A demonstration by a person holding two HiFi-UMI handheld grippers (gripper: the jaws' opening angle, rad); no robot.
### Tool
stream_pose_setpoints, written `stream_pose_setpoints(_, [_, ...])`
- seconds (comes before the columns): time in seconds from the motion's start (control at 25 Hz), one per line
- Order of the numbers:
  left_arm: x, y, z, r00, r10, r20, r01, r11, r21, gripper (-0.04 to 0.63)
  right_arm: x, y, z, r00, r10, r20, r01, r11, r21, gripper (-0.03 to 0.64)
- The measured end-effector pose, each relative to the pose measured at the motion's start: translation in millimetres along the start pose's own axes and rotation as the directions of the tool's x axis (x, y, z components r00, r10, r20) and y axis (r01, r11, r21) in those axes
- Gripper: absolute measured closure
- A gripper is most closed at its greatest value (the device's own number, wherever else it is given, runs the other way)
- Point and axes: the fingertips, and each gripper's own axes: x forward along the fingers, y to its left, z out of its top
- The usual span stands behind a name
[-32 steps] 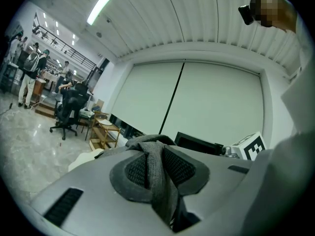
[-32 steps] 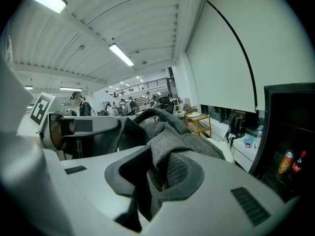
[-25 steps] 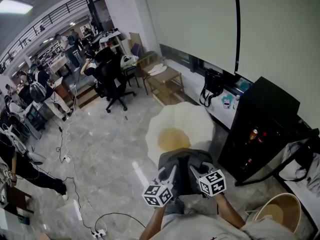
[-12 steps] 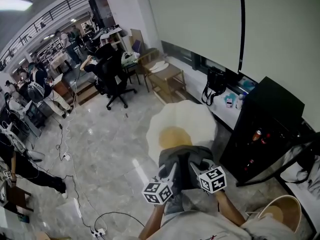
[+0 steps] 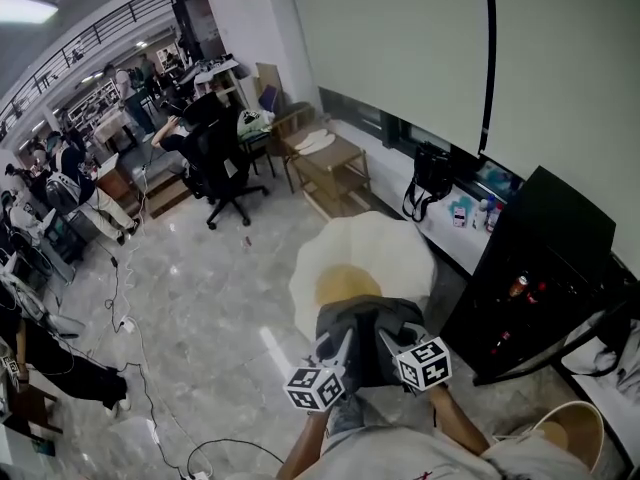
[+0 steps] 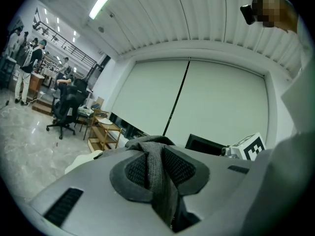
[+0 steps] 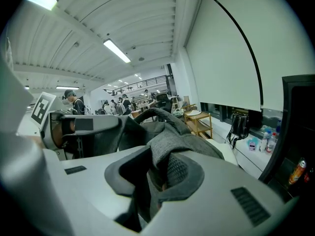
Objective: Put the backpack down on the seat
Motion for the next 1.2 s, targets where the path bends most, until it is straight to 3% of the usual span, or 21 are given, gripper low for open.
stream_pose_setpoints(0.44, [46.8,72.6,25.6,1.0,-0.006,-0.025,0.005,0.998,-0.058,0.505,81.2,-22.4,26.1,0.999,-0.014,-0.046,0.014,1.0,0.012,0.535])
stream_pose_setpoints(1.2, [131.0,219.2,120.1,0.995,-0.078,-0.057,0.076,0.997,-0.028,0.505,247.5,-46.3,112.0,0.998,-0.065,-0.017,0.065,0.997,0.041,0.537])
